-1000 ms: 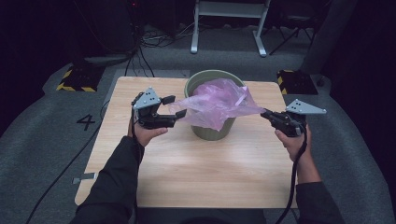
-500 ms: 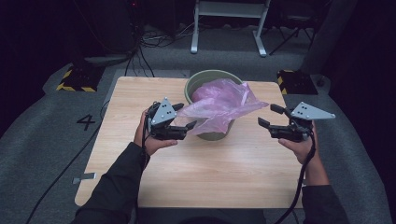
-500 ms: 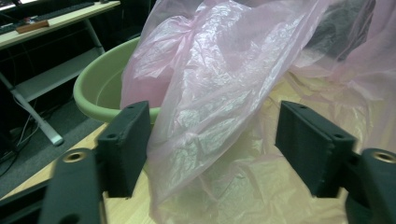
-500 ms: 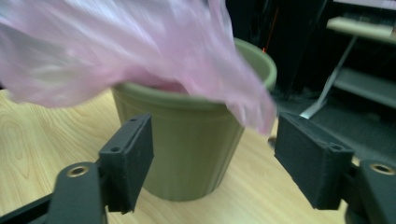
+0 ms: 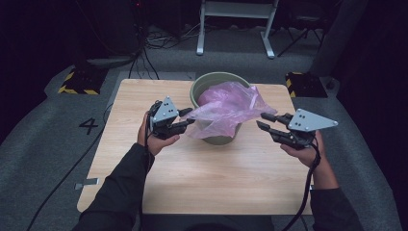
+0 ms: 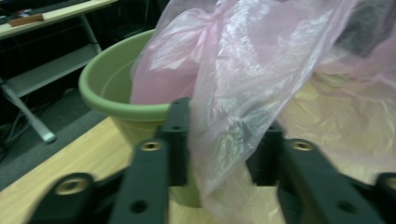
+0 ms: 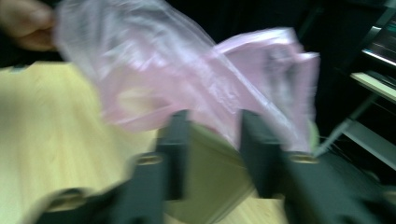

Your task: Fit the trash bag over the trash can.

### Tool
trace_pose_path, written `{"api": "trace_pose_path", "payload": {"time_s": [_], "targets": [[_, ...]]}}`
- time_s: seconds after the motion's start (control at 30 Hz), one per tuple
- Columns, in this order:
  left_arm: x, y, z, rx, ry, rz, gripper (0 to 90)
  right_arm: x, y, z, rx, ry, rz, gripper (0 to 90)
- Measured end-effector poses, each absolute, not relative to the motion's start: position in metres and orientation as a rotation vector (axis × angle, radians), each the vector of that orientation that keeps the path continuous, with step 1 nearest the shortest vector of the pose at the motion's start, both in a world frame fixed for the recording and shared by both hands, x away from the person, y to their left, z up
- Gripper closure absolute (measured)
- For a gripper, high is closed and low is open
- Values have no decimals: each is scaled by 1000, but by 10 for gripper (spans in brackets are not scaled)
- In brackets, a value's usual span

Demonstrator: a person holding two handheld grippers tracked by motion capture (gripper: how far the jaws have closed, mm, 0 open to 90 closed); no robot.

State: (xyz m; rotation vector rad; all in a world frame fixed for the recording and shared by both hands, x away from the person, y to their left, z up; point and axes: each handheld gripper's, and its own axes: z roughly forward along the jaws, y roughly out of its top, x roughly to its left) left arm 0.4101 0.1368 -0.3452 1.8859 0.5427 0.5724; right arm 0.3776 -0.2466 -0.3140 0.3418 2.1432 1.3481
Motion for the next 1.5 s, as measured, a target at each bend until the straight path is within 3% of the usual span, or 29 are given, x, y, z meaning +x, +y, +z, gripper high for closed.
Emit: {"api": "trace_pose_path", "payload": {"time_s": [0.07,0.13,0.3,0.33,0.43,0.53,0.67,0.77,0.87,0.93,1.0,1.13,1.2,1.5], "targets": [[415,140,-347,1877,564,573,837,377,-243,-320,273,2198,1329,886],[423,144,-350,1868,601,570,893,377,-240,-331,222,2262,1265,900],[437,153,-356,1825,633,500,896,387,-235,-357,216,2364,1111,900],[437,155,-356,1816,622,493,892,387,-238,-357,240,2342,1156,811],[433,156,-356,1812,610,528,877,375,-245,-344,256,2227,1300,674],[432,159,-355,1810,624,546,876,364,-255,-330,276,2157,1392,611],[433,163,-354,1807,634,546,868,357,-263,-319,343,2064,1412,442],[434,163,-354,1813,630,544,864,363,-263,-312,418,2002,1383,311],[435,160,-353,1820,622,548,863,382,-259,-308,465,2026,1332,262],[436,159,-352,1822,623,547,865,394,-254,-309,481,2062,1308,312],[437,159,-352,1818,628,548,865,398,-248,-314,429,2124,1294,568],[440,161,-353,1820,643,544,867,388,-240,-327,279,2177,1304,861],[443,163,-355,1822,653,536,867,384,-237,-336,215,2228,1280,899],[463,168,-360,1820,718,500,871,400,-235,-368,232,2357,1037,899]]}}
